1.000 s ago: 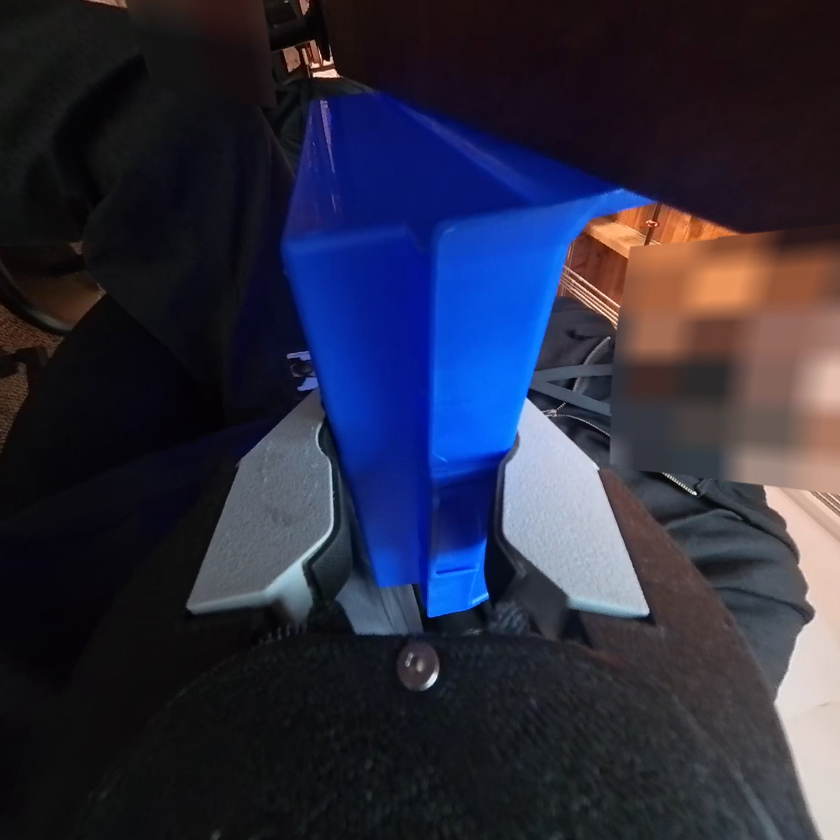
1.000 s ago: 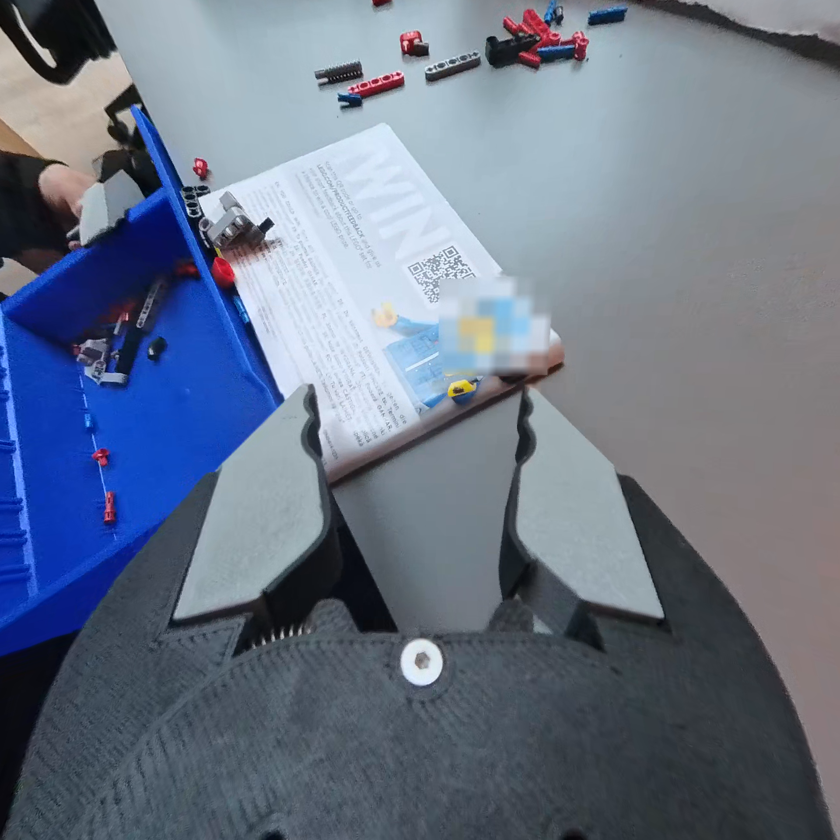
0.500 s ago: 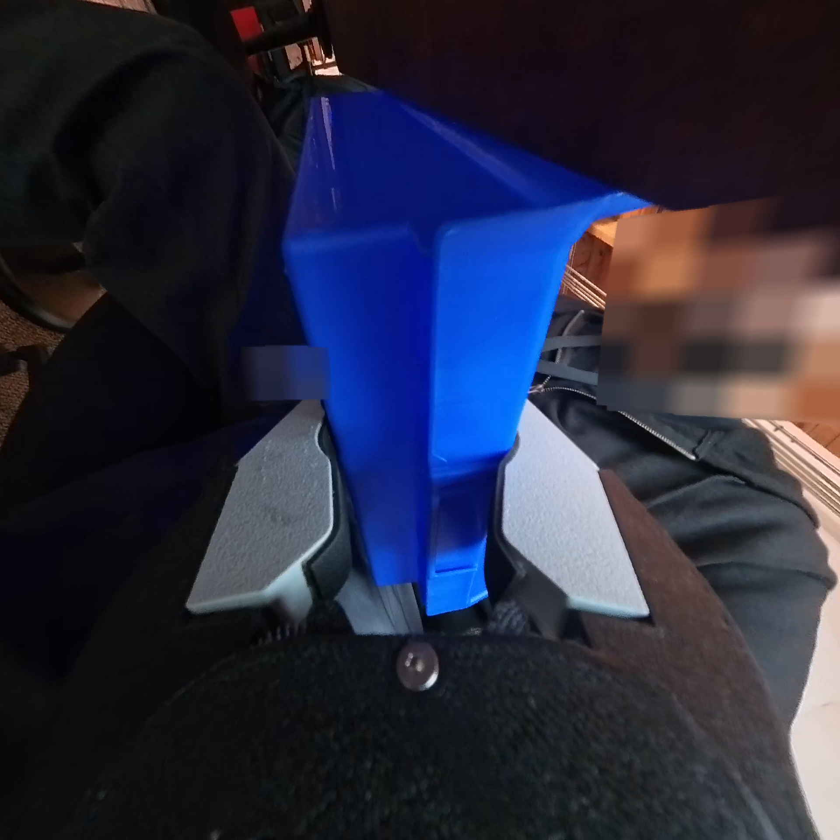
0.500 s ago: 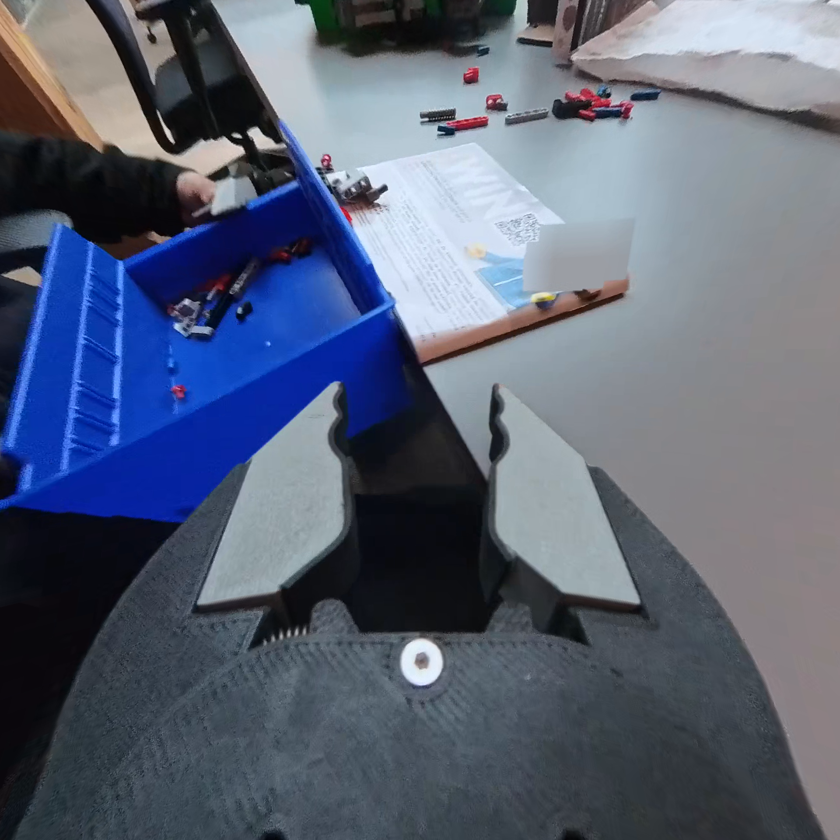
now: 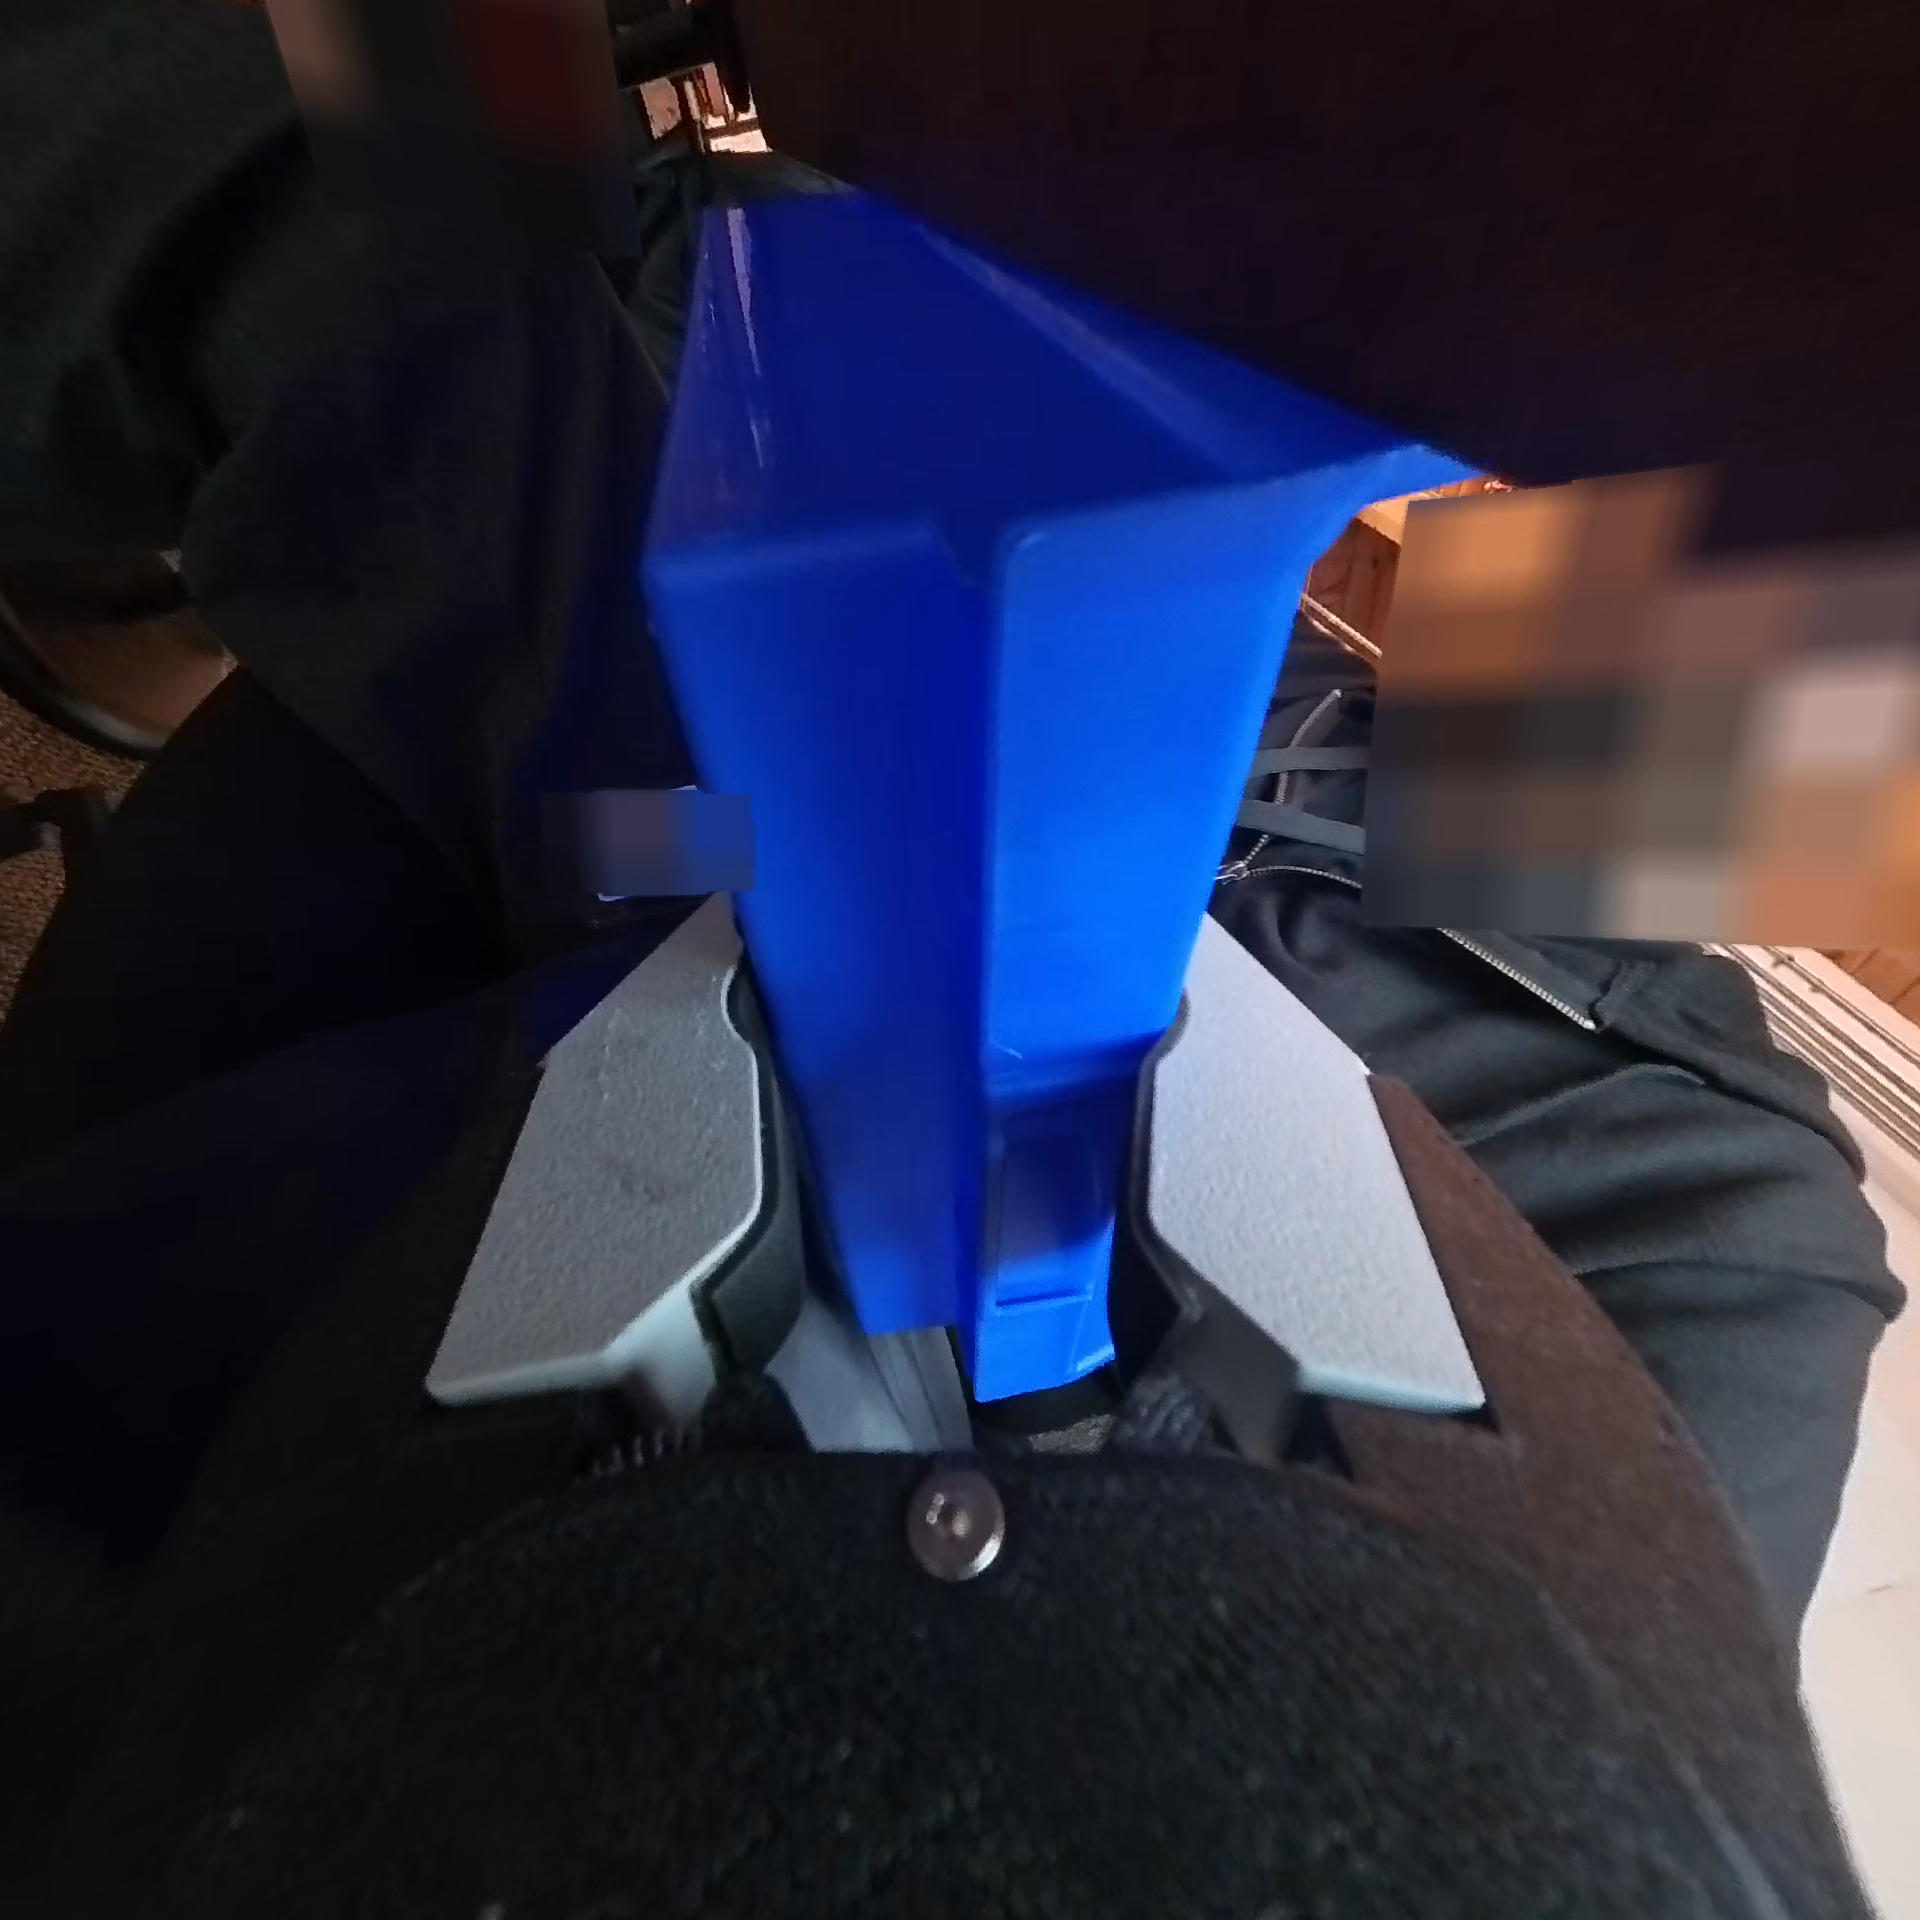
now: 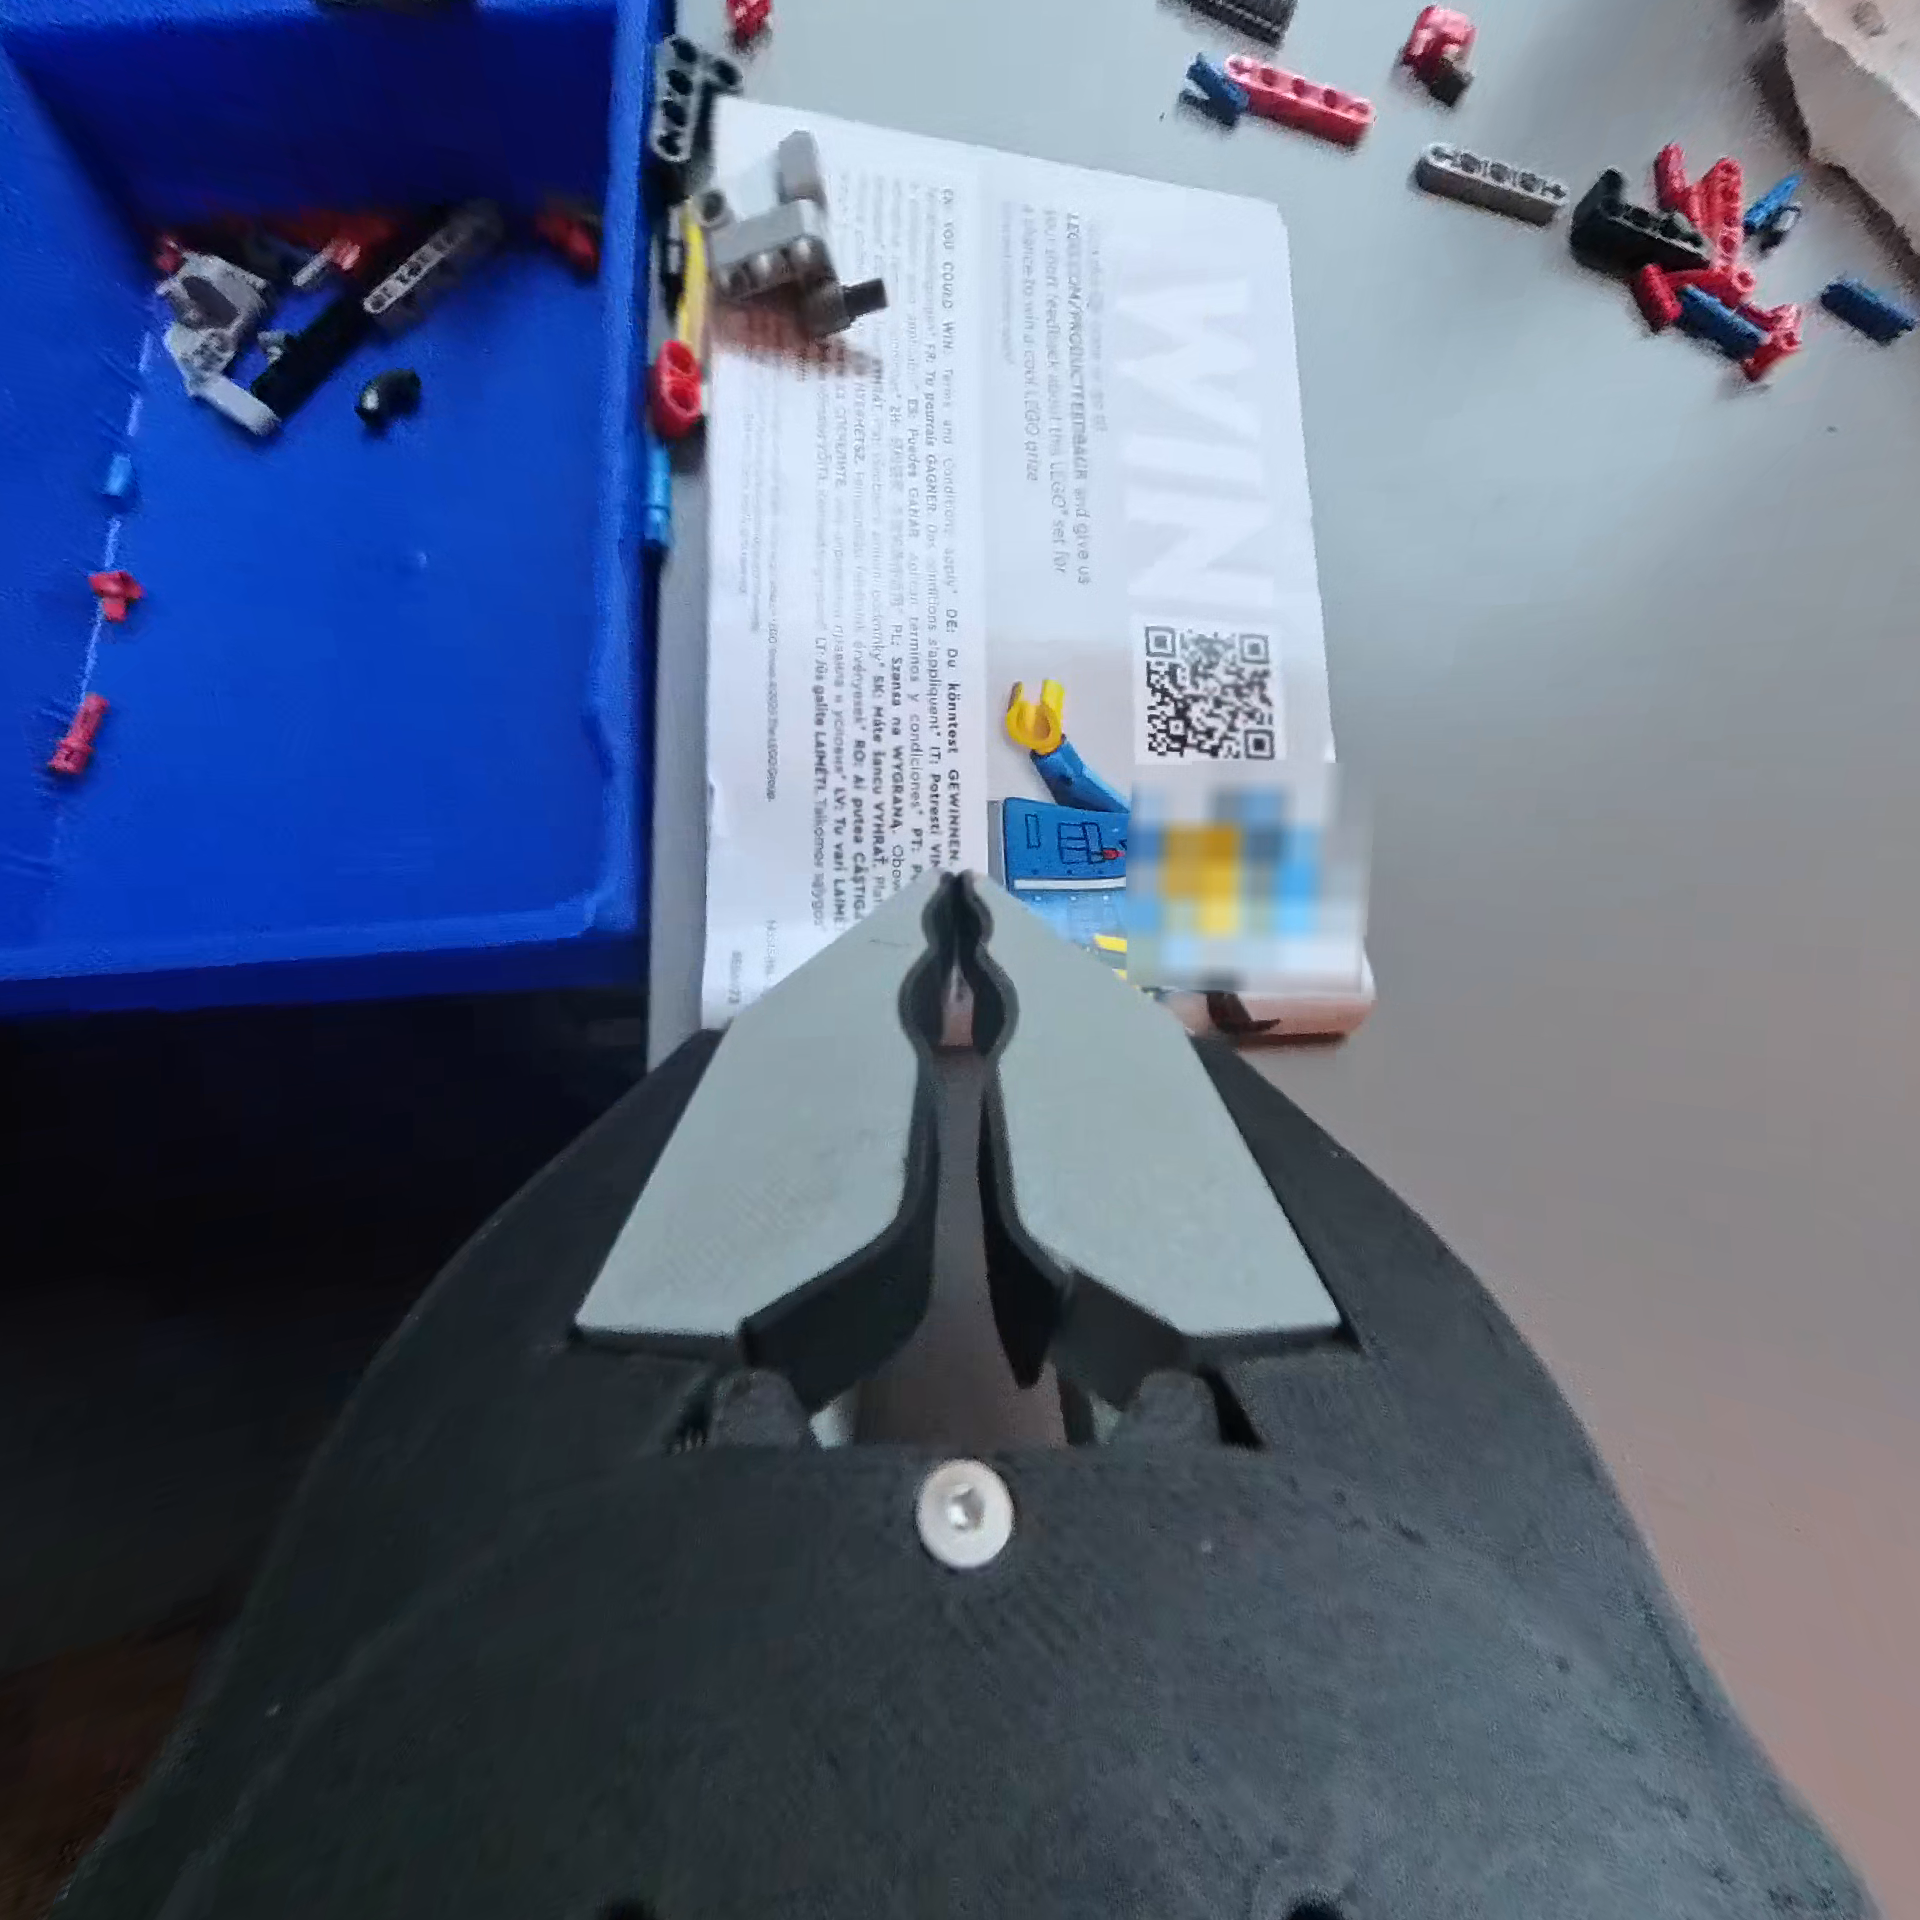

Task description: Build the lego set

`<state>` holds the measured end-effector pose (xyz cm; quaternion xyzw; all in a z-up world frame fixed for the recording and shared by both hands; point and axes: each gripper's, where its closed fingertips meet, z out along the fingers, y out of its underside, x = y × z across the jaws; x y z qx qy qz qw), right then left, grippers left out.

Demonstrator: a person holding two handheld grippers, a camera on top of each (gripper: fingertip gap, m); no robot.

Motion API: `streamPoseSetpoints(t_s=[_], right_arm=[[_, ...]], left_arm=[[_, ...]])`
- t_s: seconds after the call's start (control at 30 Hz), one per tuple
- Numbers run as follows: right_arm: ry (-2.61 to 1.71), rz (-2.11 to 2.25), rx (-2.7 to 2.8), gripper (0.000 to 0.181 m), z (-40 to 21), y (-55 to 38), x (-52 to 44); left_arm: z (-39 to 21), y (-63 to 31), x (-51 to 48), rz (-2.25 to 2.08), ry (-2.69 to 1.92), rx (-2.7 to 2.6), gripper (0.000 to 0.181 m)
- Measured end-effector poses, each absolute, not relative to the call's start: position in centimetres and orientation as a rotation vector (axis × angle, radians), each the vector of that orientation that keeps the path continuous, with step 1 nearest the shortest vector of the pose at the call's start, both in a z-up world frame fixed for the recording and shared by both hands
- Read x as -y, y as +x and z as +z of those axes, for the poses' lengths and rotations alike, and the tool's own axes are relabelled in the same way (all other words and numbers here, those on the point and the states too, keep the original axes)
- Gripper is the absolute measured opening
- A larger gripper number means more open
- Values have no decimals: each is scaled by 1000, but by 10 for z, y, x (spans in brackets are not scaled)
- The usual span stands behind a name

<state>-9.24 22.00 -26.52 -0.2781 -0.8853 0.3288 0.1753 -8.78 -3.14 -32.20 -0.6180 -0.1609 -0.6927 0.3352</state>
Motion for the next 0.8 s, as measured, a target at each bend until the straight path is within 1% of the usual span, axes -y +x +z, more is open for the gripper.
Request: streamPoseSetpoints(t_s=[0.1,0.3,0.4,0.5,0.57,0.67,0.77,0.8], right_arm=[[-917,914,2435,0,-265,-107,-235],[-1145,736,2221,0,-261,-134,-265],[-1139,922,2139,0,-236,-131,-244],[-1110,1086,2216,24,-225,-119,-208],[-1068,1136,2320,23,-231,-114,-185],[-1106,1044,2381,21,-253,-121,-180],[-1085,1083,2413,32,-253,-118,-168],[-1064,1084,2409,38,-251,-119,-165]], left_arm=[[-322,-88,32,-1807,-1613,418,70],[-322,-88,31,-1804,-1614,414,70],[-322,-88,31,-1803,-1612,421,70],[-322,-88,31,-1802,-1613,421,70],[-322,-88,31,-1802,-1612,422,70],[-322,-88,31,-1802,-1609,427,70],[-322,-88,31,-1802,-1608,431,70],[-322,-88,31,-1803,-1608,430,70]])
